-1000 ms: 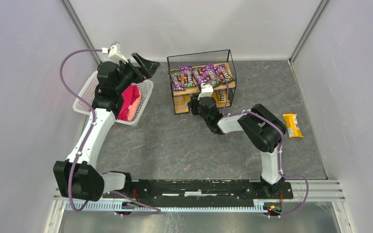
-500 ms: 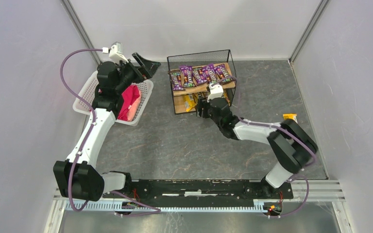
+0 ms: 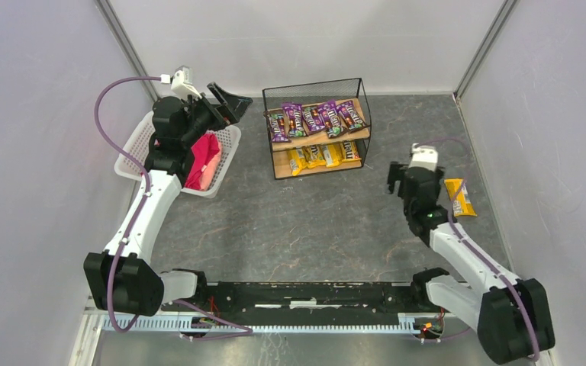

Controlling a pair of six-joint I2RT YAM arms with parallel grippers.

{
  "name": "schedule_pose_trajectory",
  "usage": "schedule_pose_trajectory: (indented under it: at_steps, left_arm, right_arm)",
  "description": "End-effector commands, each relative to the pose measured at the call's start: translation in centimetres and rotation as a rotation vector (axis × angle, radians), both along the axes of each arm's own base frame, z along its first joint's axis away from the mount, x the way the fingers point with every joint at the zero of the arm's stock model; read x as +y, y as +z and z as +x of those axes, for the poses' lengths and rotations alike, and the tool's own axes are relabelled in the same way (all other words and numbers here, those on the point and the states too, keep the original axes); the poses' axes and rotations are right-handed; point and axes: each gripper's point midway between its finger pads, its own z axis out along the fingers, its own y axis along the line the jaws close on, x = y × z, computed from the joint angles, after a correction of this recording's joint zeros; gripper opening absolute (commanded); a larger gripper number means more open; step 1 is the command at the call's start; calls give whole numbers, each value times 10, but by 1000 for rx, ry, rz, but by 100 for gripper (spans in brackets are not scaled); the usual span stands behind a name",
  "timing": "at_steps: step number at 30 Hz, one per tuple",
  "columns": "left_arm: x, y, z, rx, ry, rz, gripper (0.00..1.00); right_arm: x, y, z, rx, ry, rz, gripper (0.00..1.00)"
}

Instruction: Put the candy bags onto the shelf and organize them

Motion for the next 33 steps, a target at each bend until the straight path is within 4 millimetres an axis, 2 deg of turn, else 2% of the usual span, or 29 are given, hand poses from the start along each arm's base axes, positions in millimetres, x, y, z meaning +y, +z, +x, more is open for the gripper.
schedule_pose_trajectory:
  at_steps: [1,6,8,13,18,25,33]
  left_arm:
    - [-2,20,0,-47,-10,-33,100]
    - [-2,23,-1,-52,-12,-33,100]
    - [-2,22,-1,-48,-13,-36,100]
    - [-2,22,-1,-45,-20,-47,100]
    - [-1,27,-3,-57,-27,-63,100]
    - [-2,27,-3,-59,-33,-66,100]
    - [-2,29,-4,-61,-34,-70,100]
  right_arm:
    - [-74,35,6,-3,-289,-61,98]
    - [-150,33,20,83,-537,6,98]
    - [-171,25,24,85,-584,72,98]
    - [-202,-4,28,107,-663,216,98]
    - [-217,-24,24,93,-750,282,98]
    - [-236,-18,34,-52,-756,276,98]
    - [-232,-44,33,-2,-753,344,98]
